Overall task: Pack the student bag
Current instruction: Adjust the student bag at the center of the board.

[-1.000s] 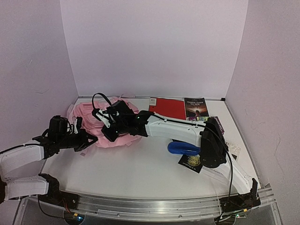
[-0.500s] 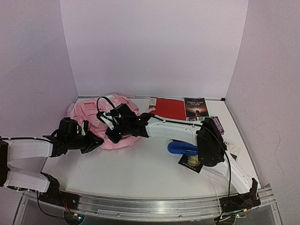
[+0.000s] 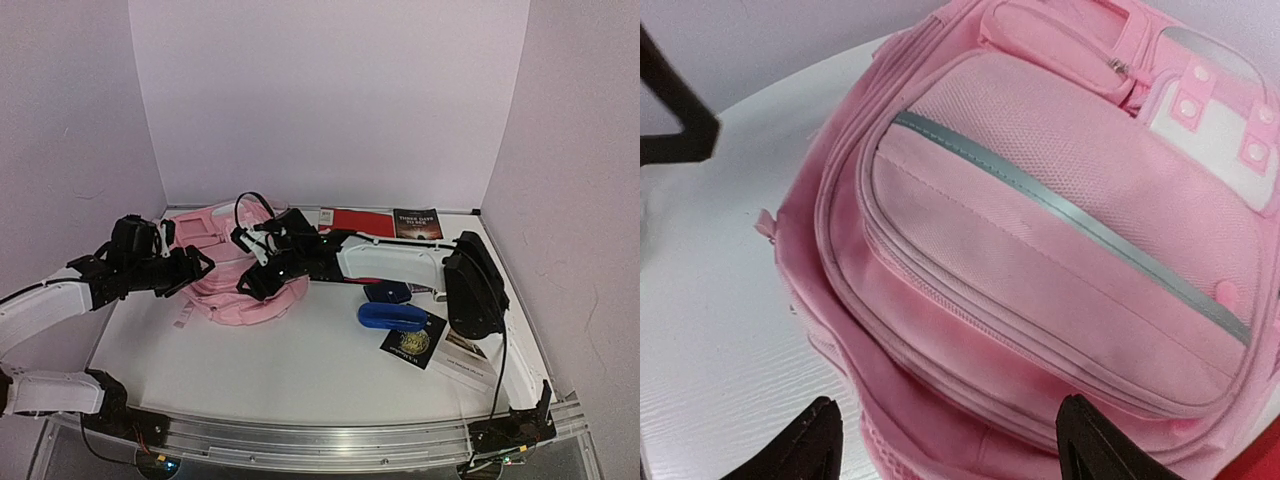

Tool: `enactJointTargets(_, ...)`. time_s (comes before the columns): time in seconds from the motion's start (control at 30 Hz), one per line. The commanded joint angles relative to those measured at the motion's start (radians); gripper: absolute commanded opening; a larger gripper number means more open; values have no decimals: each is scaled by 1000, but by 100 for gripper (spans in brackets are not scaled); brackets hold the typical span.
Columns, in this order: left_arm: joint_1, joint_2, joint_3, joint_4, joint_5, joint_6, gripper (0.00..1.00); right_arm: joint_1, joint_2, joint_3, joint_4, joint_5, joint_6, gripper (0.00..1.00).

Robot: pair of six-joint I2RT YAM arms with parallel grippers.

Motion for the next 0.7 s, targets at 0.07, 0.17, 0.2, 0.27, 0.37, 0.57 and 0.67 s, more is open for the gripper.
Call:
enactJointTargets(0.07, 134, 230, 178, -87, -139, 141, 73, 8, -182, -193, 19, -55, 113, 72)
enactJointTargets(0.17, 167, 343, 225, -61, -138, 209, 71, 8, -164, -238, 19, -62, 151, 69)
enactJointTargets(0.2, 168, 374, 237, -57, -133, 226, 69, 7, -153, -244, 20, -64, 156, 68)
enactJointTargets(0.27, 167, 438, 256, -59, -88, 258, 66, 7, -116, -242, 21, -65, 160, 68)
enactJointTargets(0.37, 165, 477, 242, -61, -48, 267, 62, 2, -57, -199, 20, -39, 155, 67)
enactJointTargets(0.57, 115, 424, 105, -27, 0, 218, 50, -65, 61, -65, 16, -8, 145, 65)
enactJointTargets(0.67, 53, 426, 74, -25, 11, 195, 46, -80, 99, 5, 13, 5, 116, 65)
